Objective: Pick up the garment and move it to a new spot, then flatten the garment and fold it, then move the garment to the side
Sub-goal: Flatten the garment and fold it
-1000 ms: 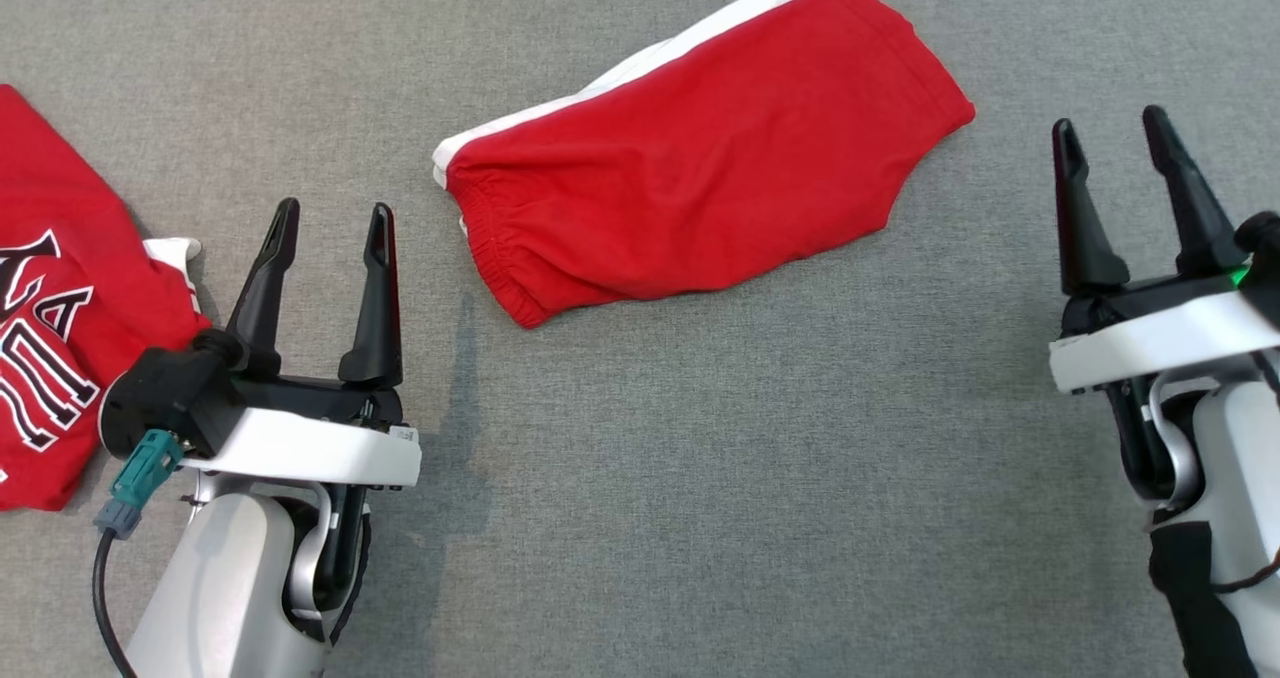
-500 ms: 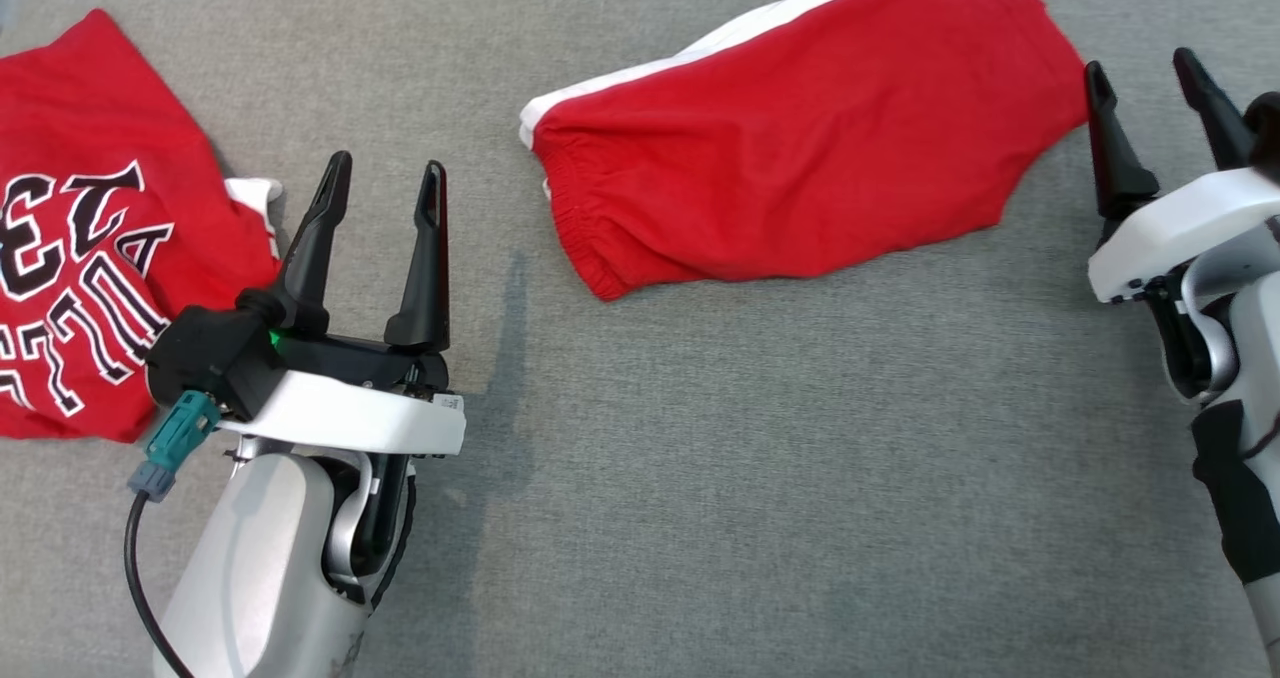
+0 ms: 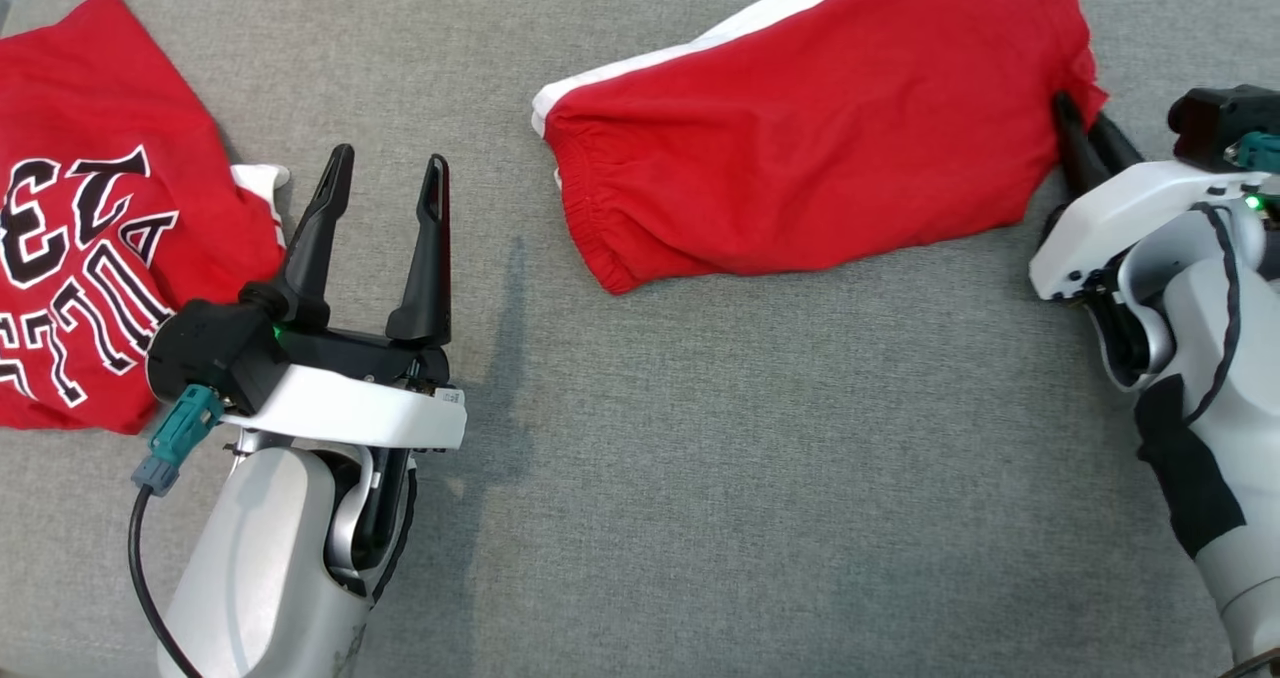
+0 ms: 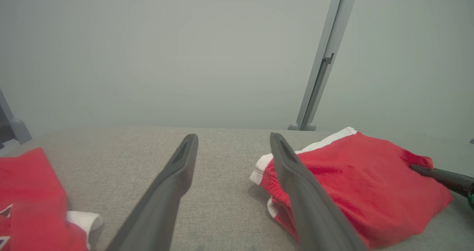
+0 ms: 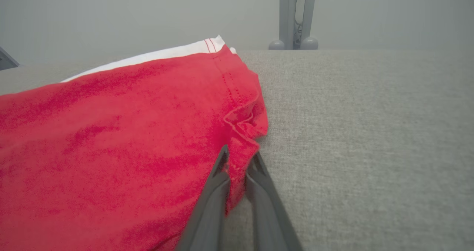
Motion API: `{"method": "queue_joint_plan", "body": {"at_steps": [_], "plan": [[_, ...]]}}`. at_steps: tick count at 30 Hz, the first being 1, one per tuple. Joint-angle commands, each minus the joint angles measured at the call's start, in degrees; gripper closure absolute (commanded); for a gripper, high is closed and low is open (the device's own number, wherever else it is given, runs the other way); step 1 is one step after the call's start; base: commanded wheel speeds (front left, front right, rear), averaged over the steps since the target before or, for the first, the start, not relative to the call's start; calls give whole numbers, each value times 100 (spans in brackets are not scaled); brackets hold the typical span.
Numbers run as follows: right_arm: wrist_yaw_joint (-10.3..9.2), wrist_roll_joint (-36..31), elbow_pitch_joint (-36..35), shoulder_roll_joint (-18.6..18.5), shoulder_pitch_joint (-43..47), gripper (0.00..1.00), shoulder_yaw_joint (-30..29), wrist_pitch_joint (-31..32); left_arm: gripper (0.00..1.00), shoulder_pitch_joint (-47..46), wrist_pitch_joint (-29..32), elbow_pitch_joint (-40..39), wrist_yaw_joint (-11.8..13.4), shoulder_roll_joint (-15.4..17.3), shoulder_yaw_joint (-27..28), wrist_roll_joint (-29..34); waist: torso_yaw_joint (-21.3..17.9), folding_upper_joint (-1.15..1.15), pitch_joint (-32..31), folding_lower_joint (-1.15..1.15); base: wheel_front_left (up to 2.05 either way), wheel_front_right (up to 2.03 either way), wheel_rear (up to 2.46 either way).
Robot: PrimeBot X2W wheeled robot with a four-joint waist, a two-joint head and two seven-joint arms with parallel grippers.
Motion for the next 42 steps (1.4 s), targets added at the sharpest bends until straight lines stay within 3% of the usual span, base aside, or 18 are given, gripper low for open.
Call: {"method": "queue_joint_plan", "body": {"at_steps": [1,12,22,33,42], "plan": [[-2,46,89,32,193,100,65,-55,0,-12,-21,8,-30,6,35,22,-43,0,-22,0,0,0,0],[-3,774,-772,111,1222,100,326,-670,0,196,1,-55,17,152,118,103,-574,0,-285,0,0,0,0],[-3,809,-1829,86,2639,100,-450,-725,0,453,173,-199,99,202,66,48,-856,0,-679,0,0,0,0],[-3,595,-1944,212,2683,100,-877,-728,0,576,356,-390,151,249,-43,32,-896,0,-785,0,0,0,0],[-2,271,-2981,715,1978,100,284,-414,0,631,391,-371,177,219,-139,-42,-846,0,-899,0,0,0,0]]}}
